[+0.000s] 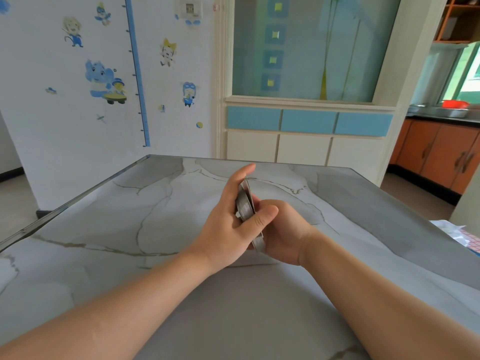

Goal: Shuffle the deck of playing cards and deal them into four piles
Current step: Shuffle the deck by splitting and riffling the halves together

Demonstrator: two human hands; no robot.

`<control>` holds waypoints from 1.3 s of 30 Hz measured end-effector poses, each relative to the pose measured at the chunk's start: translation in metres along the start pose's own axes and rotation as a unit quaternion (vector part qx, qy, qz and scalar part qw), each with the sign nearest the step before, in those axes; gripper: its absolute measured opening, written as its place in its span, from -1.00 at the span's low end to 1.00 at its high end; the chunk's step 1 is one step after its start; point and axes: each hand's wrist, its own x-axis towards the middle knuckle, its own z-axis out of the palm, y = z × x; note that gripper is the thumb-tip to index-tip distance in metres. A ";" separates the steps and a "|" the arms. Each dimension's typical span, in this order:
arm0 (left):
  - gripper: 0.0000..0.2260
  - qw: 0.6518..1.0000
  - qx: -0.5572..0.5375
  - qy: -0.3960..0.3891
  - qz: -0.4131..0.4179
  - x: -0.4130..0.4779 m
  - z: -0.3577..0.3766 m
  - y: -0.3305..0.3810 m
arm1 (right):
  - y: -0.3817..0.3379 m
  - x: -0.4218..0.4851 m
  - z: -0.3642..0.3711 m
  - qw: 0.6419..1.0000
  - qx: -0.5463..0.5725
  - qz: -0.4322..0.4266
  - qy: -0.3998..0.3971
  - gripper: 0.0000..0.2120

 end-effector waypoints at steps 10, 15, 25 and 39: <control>-0.72 0.991 0.128 -0.032 -0.022 -0.002 -0.008 -0.015 | 0.007 0.008 -0.022 0.937 -0.120 -0.061 0.322 -0.79; -0.66 0.993 0.084 -0.060 -0.051 -0.002 -0.018 -0.017 | 0.005 0.005 -0.015 0.948 -0.089 -0.057 0.299 -0.84; -0.11 0.985 0.170 -0.031 0.030 -0.001 -0.015 -0.010 | -0.014 -0.007 -0.004 0.993 -0.100 0.029 0.056 -0.54; -0.11 0.984 0.167 -0.005 0.062 -0.001 -0.012 -0.006 | -0.019 -0.012 -0.008 0.995 -0.081 0.048 0.026 -0.33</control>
